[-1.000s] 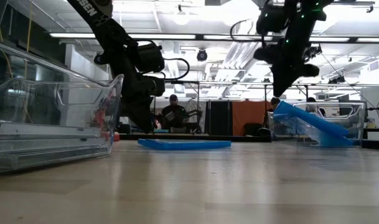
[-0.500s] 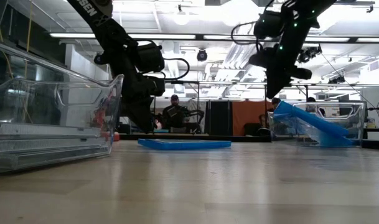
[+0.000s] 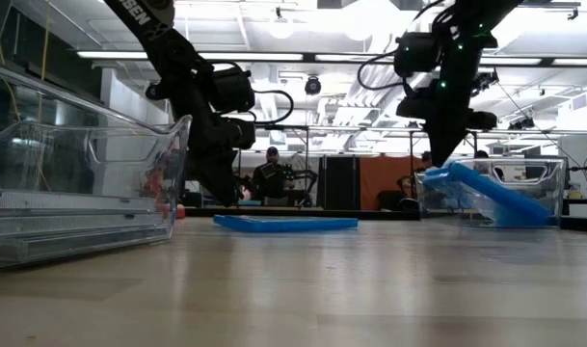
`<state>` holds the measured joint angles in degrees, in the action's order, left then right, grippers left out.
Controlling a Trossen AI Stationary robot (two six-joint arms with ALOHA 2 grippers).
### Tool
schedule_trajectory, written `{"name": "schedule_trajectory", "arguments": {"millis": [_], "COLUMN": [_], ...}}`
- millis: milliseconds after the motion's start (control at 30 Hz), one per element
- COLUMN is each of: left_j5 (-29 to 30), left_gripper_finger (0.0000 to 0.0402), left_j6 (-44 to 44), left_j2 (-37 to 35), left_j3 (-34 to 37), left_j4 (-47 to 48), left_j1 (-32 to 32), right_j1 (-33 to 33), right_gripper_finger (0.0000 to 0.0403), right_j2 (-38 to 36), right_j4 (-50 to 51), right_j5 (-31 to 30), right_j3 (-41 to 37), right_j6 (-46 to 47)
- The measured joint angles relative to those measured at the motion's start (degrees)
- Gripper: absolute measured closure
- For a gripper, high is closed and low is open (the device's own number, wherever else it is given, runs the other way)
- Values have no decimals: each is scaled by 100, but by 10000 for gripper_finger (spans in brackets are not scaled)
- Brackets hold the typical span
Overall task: Pick & place jewel cases by type
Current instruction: Put the blue cd case into the top transparent bin
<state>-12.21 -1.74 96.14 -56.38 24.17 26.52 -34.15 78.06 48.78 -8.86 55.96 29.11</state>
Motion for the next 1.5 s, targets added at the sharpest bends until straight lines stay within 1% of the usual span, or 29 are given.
{"name": "schedule_trajectory", "arguments": {"millis": [300,500,700,833,967,1133,1200,1333,1500], "left_j5": [-9,-11,-25,-26,-26,-24,-24,-25,-54], "left_gripper_finger": [269,269,269,269,269,269,269,269,269], "left_j6": [0,0,3,9,43,162,172,301,352], "left_j2": [0,0,0,0,0,0,0,0,0], "left_j3": [0,0,0,0,0,0,0,0,0], "left_j4": [2,0,0,0,0,0,-11,-34,-110], "left_j1": [-2,-2,-2,-2,-2,-2,-2,-2,0], "right_j1": [254,416,507,507,507,600,738,1107,1690], "right_gripper_finger": [403,403,403,403,402,402,402,402,403], "right_j2": [0,0,-86,-241,-391,-433,-428,-423,-419], "right_j4": [225,169,-593,-1249,-1953,-2570,-2653,-2675,-2676], "right_j5": [70,-81,-41,123,452,1056,1216,1231,1037], "right_j3": [-65,-65,-62,-60,-52,-52,-52,-52,-52], "right_j6": [84,87,61,-102,-244,-69,40,329,835]}}
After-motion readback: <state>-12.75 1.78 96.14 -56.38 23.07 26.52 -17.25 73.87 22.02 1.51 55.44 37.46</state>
